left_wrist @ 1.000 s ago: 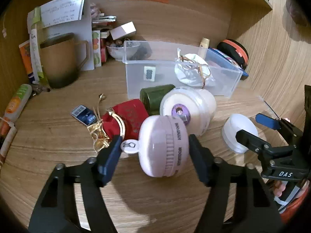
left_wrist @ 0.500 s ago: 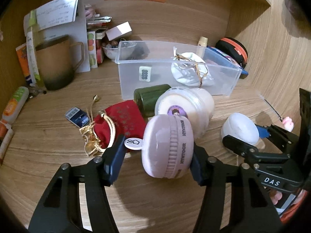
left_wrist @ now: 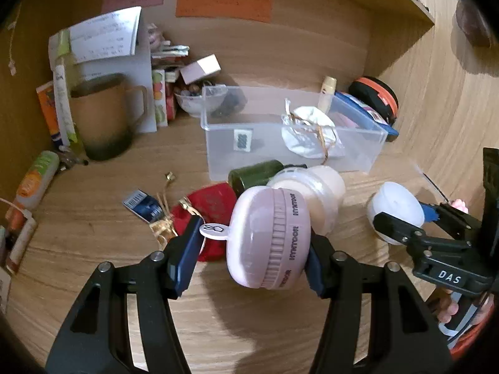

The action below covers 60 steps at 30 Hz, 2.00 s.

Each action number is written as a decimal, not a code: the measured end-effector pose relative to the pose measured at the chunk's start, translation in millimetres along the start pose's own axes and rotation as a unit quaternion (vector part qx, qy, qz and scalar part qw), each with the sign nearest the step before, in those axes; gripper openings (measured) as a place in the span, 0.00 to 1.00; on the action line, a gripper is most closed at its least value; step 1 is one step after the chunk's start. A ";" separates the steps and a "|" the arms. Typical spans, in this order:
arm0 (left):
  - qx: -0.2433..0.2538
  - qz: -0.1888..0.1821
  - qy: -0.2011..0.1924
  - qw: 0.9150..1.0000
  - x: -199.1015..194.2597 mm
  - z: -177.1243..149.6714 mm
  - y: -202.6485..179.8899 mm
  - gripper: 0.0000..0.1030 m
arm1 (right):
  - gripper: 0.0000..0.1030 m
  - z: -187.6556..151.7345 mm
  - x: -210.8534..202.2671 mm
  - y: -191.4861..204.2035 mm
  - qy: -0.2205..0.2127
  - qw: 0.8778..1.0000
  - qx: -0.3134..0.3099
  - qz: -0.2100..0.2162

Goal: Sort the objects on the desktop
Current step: 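Grasp the pink round container with the left gripper while the right gripper grasps the white round jar, then lower the pink container and white jar into the clear box and release both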

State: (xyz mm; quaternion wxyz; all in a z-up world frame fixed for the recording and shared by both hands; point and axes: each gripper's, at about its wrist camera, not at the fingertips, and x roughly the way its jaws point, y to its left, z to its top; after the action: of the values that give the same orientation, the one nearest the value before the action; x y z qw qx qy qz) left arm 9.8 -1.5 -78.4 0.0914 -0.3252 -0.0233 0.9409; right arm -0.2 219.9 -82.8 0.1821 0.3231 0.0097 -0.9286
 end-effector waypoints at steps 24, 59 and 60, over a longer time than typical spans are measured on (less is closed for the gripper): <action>-0.001 0.011 -0.033 0.999 -7.0 67.7 19.9 0.57 | 0.61 66.6 -19.7 -20.2 -0.053 0.999 0.008 -0.007; 0.027 -0.026 0.018 0.999 83.0 164.9 33.2 0.56 | 0.61 150.9 61.7 -61.7 -0.009 1.000 -0.008 -0.010; 0.028 -0.026 0.021 0.999 87.6 165.2 33.1 0.56 | 0.61 151.8 64.8 -61.5 -0.006 1.000 -0.010 -0.011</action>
State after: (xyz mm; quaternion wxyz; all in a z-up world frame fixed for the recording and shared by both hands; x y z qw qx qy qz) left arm -164.9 -15.0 -4.9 0.1255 -0.3419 -0.0037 0.9313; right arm -158.9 235.2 -8.0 0.1747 0.3154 0.0212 -0.9325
